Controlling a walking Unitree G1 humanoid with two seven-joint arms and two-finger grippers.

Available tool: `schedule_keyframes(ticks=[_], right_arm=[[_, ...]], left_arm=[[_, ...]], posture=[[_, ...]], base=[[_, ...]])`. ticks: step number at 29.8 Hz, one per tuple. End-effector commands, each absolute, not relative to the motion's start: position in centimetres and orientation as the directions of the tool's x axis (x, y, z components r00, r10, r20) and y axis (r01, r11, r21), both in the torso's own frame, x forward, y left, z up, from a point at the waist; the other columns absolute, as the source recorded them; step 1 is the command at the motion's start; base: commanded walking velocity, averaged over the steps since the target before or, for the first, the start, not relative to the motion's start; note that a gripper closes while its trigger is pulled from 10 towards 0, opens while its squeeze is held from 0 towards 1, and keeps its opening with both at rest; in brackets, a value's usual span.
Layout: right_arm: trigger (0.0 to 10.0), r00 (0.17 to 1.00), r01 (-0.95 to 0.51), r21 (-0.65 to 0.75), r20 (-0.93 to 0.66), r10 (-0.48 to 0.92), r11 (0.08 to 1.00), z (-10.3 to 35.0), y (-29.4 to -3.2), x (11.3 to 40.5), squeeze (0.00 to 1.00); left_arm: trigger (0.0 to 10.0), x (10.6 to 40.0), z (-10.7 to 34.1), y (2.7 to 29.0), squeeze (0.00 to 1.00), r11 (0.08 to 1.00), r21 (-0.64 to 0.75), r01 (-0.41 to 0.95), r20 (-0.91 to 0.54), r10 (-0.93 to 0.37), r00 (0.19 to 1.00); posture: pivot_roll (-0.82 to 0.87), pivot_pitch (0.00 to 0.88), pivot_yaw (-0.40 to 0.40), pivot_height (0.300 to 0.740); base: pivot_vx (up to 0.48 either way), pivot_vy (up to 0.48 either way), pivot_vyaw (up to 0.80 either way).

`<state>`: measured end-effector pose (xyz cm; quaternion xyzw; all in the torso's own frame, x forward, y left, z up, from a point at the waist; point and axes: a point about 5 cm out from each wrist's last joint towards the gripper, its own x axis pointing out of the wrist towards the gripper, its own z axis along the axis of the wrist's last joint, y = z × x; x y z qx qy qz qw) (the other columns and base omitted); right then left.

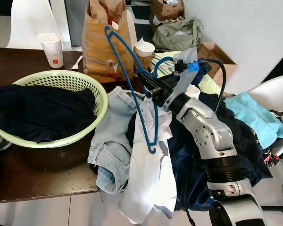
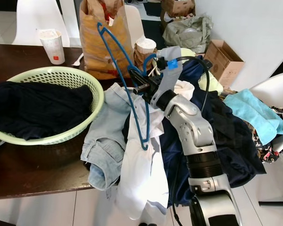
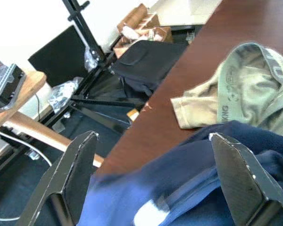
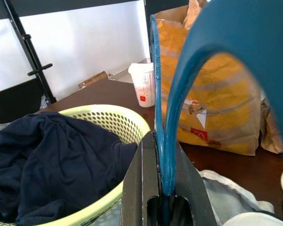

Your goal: Hang hanger

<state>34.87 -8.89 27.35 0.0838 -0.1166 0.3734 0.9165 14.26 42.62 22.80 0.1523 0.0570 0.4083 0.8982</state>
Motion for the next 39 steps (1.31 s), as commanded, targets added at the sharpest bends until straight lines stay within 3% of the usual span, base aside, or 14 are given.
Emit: schedule_keyframes(ticks=[1,9,10,18,26,27,31,32,39], right_arm=[[10.0,0.706,-0.691,0.052,0.264,0.657,0.721,27.2,-9.3,34.8,0.0],[10.0,0.71,-0.686,0.049,0.263,0.653,0.726,27.2,-9.5,34.8,0.0],[10.0,0.711,-0.685,0.049,0.262,0.652,0.727,27.2,-9.5,34.8,0.0],[10.0,0.715,-0.681,0.047,0.257,0.65,0.73,27.1,-9.7,34.8,0.0],[10.0,0.715,-0.682,0.048,0.254,0.652,0.73,27.1,-9.7,34.8,0.0],[10.0,0.714,-0.684,0.049,0.253,0.653,0.728,27.1,-9.6,34.8,0.0],[10.0,0.714,-0.684,0.049,0.253,0.653,0.728,27.1,-9.6,34.8,0.0],[10.0,0.716,-0.682,0.049,0.252,0.652,0.73,27.1,-9.6,34.8,0.0],[10.0,0.717,-0.681,0.048,0.251,0.651,0.731,27.1,-9.7,34.8,0.0]], left_arm=[[10.0,15.3,22.2,41.5,0.0,0.687,0.366,-0.628,-0.042,0.686,0.727],[10.0,16.2,18.9,40.0,0.0,0.785,0.417,-0.457,-0.261,0.586,0.767],[10.0,15.9,17.6,39.5,0.0,0.812,0.426,-0.399,-0.35,0.555,0.755],[10.0,14.7,15.8,38.6,0.0,0.843,0.436,-0.315,-0.496,0.517,0.698],[10.0,14.6,16.8,38.9,0.0,0.815,0.466,-0.343,-0.458,0.554,0.695],[10.0,14.8,18.0,39.4,0.0,0.772,0.507,-0.384,-0.379,0.6,0.705],[10.0,14.9,18.3,39.5,0.0,0.758,0.519,-0.395,-0.356,0.612,0.707],[10.0,15.3,19.7,39.6,0.0,0.713,0.544,-0.442,-0.254,0.643,0.723],[10.0,15.9,21.6,39.5,0.0,0.672,0.539,-0.509,-0.126,0.661,0.739]], posture=[[0.06,0.168,-0.089,0.74],[0.06,0.166,-0.088,0.74],[0.06,0.17,-0.089,0.74],[0.06,0.175,-0.095,0.74],[0.07,0.176,-0.098,0.74],[0.06,0.18,-0.098,0.74],[0.06,0.18,-0.098,0.74],[0.06,0.182,-0.099,0.74],[0.06,0.183,-0.1,0.74]], base=[[0.0,0.0,0.0],[0.0,0.0,0.0],[0.0,0.0,0.0],[0.0,0.0,0.0],[0.0,0.0,0.0],[0.0,0.0,0.0],[0.0,0.0,0.0],[0.0,0.0,0.0],[0.0,0.0,0.0]])
